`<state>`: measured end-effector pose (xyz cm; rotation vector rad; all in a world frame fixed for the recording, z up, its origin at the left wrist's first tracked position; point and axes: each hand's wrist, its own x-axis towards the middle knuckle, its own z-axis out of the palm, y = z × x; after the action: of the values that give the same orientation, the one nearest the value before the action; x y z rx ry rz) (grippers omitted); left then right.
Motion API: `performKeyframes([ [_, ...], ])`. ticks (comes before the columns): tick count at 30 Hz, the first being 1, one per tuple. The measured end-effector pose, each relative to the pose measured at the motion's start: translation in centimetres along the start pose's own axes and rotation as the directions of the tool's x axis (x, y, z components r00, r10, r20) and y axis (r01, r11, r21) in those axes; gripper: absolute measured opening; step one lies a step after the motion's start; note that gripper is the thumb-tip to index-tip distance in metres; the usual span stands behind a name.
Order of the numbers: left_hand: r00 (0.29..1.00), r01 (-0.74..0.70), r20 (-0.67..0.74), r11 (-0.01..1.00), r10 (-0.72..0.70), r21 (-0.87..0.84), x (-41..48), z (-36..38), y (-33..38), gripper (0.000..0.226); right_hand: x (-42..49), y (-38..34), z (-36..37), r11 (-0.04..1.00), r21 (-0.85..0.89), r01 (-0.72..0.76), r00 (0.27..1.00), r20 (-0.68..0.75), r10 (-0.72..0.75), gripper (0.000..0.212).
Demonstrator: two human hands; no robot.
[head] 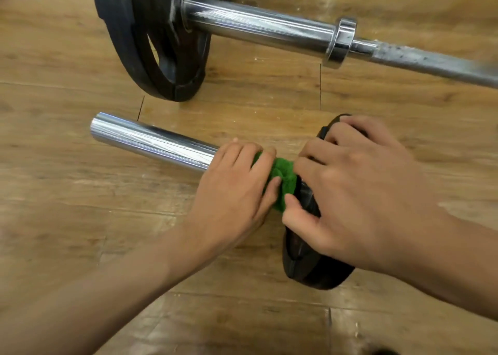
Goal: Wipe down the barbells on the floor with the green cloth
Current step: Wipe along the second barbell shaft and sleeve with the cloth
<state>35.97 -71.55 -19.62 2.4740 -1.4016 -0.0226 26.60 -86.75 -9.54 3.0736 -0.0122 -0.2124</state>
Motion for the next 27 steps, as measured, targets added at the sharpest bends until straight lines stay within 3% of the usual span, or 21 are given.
performKeyframes([
  [5, 0.976, -0.216, -0.004, 0.976, 0.216, 0.04, -0.4, 1.3, 0.3, 0.055, -0.8, 0.0, 0.7, 0.996, 0.087, -0.024, 0.997, -0.066, 0.03, 0.053],
  [7, 0.962, -0.272, -0.006, 0.958, 0.274, 0.095, -0.7, 0.9, -1.0, 0.049, -1.1, -0.1, 1.1, 0.991, 0.136, -0.017, 0.993, -0.115, 0.033, 0.051],
  [12, 0.994, -0.058, -0.082, 0.983, 0.073, 0.172, -1.9, -0.9, -6.7, 0.044, -1.5, 0.6, 1.8, 0.964, 0.262, 0.038, 0.959, -0.28, 0.038, 0.039],
  [16, 0.997, -0.005, -0.075, 0.997, 0.012, 0.083, -1.5, -0.3, -2.1, 0.048, -1.8, 0.6, 1.8, 0.878, 0.472, 0.078, 0.889, -0.431, 0.153, 0.037],
  [21, 0.966, -0.249, -0.071, 0.968, 0.25, 0.02, 0.0, 2.2, 1.8, 0.046, -2.1, 0.6, 2.0, 0.857, 0.512, 0.067, 0.892, -0.415, 0.179, 0.041],
  [23, 0.974, -0.213, -0.066, 0.975, 0.217, 0.065, -0.3, 1.5, -0.7, 0.044, -2.0, 0.7, 1.9, 0.854, 0.516, 0.063, 0.9, -0.398, 0.174, 0.04],
  [27, 0.998, 0.022, -0.057, 0.995, -0.017, 0.098, -1.0, -1.2, -5.0, 0.043, -1.4, 0.6, 1.7, 0.891, 0.453, 0.005, 0.916, -0.361, 0.178, 0.035],
])
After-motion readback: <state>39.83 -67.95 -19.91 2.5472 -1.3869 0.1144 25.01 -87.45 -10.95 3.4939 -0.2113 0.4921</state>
